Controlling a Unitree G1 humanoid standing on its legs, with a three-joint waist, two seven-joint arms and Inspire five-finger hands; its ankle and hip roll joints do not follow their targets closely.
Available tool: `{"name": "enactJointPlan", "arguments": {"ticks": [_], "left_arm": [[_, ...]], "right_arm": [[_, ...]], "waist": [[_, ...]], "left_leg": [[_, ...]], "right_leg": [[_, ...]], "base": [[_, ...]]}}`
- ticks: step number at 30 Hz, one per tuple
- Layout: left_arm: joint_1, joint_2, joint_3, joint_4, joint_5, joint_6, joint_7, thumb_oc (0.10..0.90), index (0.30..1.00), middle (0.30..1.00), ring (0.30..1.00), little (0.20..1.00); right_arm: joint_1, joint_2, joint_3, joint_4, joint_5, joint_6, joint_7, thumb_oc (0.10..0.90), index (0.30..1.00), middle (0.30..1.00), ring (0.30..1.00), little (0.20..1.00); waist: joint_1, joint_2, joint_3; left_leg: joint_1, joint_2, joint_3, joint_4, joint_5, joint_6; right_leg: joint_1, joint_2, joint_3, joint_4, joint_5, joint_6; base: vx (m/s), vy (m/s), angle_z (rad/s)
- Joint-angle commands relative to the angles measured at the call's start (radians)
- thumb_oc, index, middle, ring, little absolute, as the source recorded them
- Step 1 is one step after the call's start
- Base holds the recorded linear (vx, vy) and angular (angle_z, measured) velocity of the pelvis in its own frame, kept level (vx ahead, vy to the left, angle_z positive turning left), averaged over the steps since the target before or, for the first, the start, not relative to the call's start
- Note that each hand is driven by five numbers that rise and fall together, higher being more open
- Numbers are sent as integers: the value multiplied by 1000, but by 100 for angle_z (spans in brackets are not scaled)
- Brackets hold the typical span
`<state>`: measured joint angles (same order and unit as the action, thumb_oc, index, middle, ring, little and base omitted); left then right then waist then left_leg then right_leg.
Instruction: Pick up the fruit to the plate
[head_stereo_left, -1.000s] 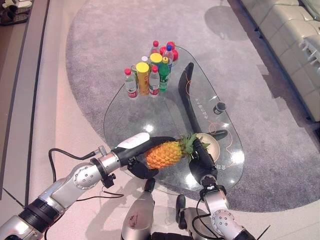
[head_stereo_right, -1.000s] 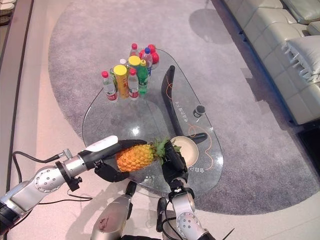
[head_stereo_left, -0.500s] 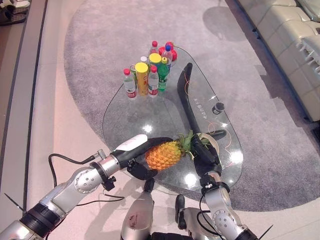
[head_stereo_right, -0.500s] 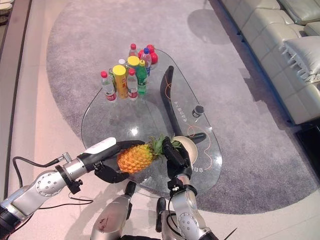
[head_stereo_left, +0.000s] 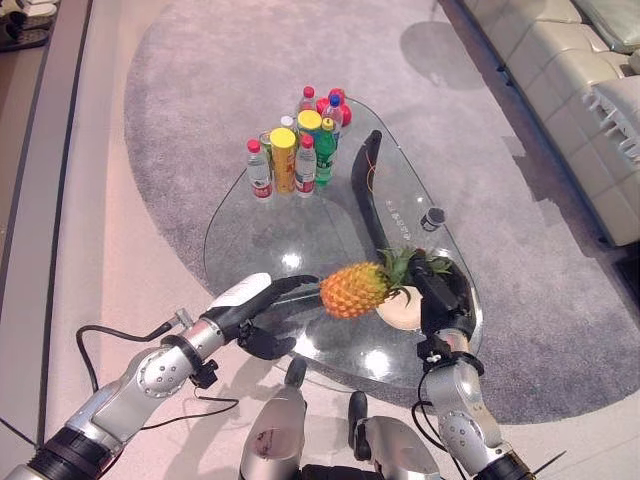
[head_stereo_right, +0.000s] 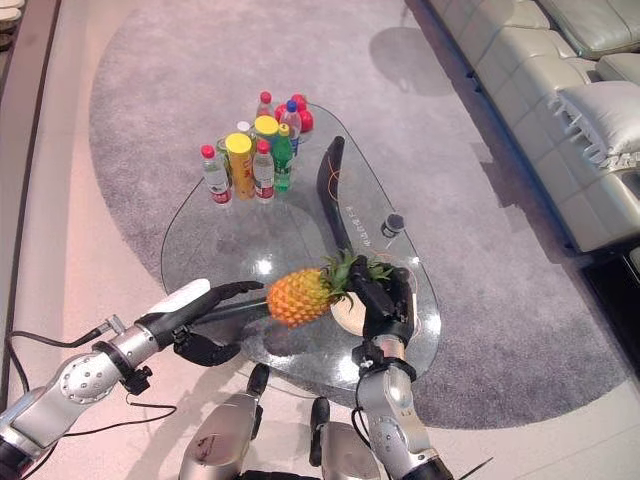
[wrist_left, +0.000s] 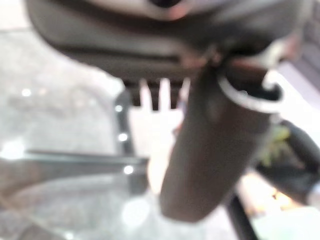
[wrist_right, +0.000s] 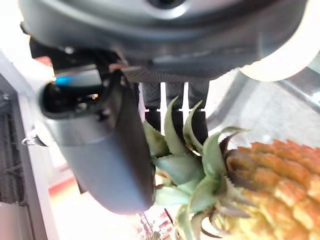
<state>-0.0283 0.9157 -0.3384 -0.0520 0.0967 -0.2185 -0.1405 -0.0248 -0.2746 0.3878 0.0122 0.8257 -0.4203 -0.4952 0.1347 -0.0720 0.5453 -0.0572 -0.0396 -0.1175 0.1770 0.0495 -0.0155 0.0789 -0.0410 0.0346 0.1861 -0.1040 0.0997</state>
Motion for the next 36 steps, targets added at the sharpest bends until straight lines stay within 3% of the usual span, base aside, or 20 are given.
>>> {"name": "enactJointPlan", "arguments": {"ticks": [1, 16, 21, 29, 36], "left_arm": [[12, -40, 105, -55, 3, -58, 49, 800, 900, 900, 900, 900], [11, -33, 124, -10, -8, 5, 50, 800, 900, 900, 900, 900], [-6, -28, 106, 14, -17, 42, 42, 800, 900, 900, 900, 900], [-11, 0, 94, 42, -43, 104, 50, 800, 900, 900, 900, 900], [-12, 19, 88, 88, -57, 107, 58, 800, 900, 900, 900, 900]], "right_arm": [[-28, -18, -43, -240, -93, -98, 21, 100, 300, 300, 300, 200], [-57, -43, -66, -244, -319, -33, -81, 100, 300, 300, 300, 200], [-87, -59, -74, -222, -489, 6, -172, 100, 300, 300, 300, 200], [-118, -93, -93, -204, -653, 66, -279, 100, 300, 300, 300, 200], [-154, -116, -109, -170, -720, 64, -345, 100, 300, 300, 300, 200]], "waist": [[-20, 16, -82], [-16, 12, -66], [-15, 13, -49], [-16, 5, -34], [-11, -1, -27]], "left_leg": [[89, -91, -20, 32, -106, 81], [76, -82, -17, 40, -107, 72], [53, -77, -15, 50, -103, 68], [31, -68, -2, 54, -105, 66], [11, -60, 1, 60, -106, 61]], "right_leg": [[-121, 42, -44, 22, 156, 99], [-128, 55, -48, 30, 150, 97], [-148, 58, -50, 41, 148, 97], [-162, 66, -49, 40, 147, 103], [-171, 72, -47, 35, 146, 104]], "base": [[0, 0, 0], [2, -15, 0], [-50, -34, 0], [-42, -48, 0], [-36, -39, -1]]}}
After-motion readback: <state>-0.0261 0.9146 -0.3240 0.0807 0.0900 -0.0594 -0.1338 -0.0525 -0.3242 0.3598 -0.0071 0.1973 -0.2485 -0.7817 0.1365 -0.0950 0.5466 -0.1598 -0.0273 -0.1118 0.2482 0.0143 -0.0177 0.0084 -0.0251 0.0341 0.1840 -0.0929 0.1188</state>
